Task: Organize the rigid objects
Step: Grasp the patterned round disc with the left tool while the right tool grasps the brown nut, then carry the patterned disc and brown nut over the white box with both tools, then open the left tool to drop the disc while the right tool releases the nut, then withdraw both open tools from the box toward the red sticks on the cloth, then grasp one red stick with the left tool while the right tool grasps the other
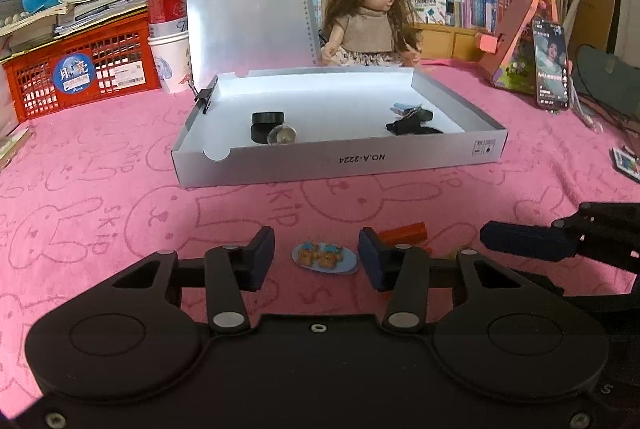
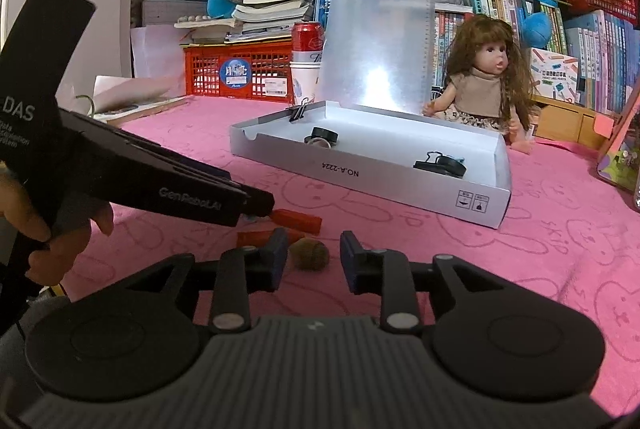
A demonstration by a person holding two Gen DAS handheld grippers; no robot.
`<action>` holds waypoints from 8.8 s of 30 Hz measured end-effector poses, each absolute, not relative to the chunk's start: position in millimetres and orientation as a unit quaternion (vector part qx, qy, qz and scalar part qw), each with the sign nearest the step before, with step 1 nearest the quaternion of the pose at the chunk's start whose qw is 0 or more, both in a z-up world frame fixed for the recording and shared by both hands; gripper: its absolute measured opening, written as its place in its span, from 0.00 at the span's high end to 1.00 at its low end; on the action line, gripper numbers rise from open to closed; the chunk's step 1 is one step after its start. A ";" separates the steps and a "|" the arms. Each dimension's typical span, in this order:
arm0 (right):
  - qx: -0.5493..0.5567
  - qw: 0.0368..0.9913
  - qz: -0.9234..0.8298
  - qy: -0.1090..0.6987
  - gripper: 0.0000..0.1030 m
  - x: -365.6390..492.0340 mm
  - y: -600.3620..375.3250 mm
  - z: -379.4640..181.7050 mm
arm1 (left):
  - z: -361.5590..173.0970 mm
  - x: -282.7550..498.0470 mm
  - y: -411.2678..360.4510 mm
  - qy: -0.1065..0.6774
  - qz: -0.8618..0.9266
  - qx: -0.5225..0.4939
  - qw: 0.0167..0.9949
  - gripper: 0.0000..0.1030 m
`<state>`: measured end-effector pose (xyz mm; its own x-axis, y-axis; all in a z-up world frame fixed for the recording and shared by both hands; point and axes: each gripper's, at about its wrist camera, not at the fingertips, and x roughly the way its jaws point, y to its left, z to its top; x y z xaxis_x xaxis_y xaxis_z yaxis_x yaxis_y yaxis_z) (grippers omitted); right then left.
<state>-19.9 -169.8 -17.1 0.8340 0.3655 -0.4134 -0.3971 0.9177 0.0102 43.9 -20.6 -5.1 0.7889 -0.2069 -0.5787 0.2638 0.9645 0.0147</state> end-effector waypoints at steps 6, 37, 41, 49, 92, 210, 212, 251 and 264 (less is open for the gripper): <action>-0.045 0.959 0.187 0.210 0.53 -17.5 -165.6 -20.2 | -10.4 41.2 -21.1 0.299 -0.127 0.050 0.944 0.67; -0.034 0.961 0.163 0.220 0.49 -11.6 -164.2 -19.9 | 4.7 34.8 -15.1 0.307 -0.089 0.029 0.947 0.67; -0.026 0.958 0.159 0.237 0.54 -5.2 -166.2 -22.6 | 4.3 34.8 -14.9 0.306 -0.087 0.029 0.948 0.67; -0.030 0.957 0.169 0.234 0.73 -9.4 -163.2 -19.8 | 4.5 37.9 -16.5 0.306 -0.064 0.034 0.949 0.68; 0.045 0.963 0.100 0.246 0.73 62.6 -200.1 25.6 | 41.5 118.8 -37.6 0.314 -0.039 0.002 0.949 0.68; 0.069 0.948 0.072 0.302 0.26 184.2 -228.7 29.5 | 33.0 224.7 -49.8 0.332 -0.035 0.066 0.940 0.36; 0.064 0.950 0.078 0.295 0.24 175.8 -226.7 33.1 | 36.8 214.8 -49.1 0.327 -0.040 0.067 0.942 0.35; 0.030 0.951 0.124 0.282 0.17 56.0 -224.9 22.1 | 19.2 24.9 -37.1 0.322 -0.144 0.057 0.934 0.33; 0.023 0.947 0.141 0.288 0.17 50.1 -213.7 17.6 | 6.7 13.0 -55.4 0.323 -0.180 0.075 0.926 0.65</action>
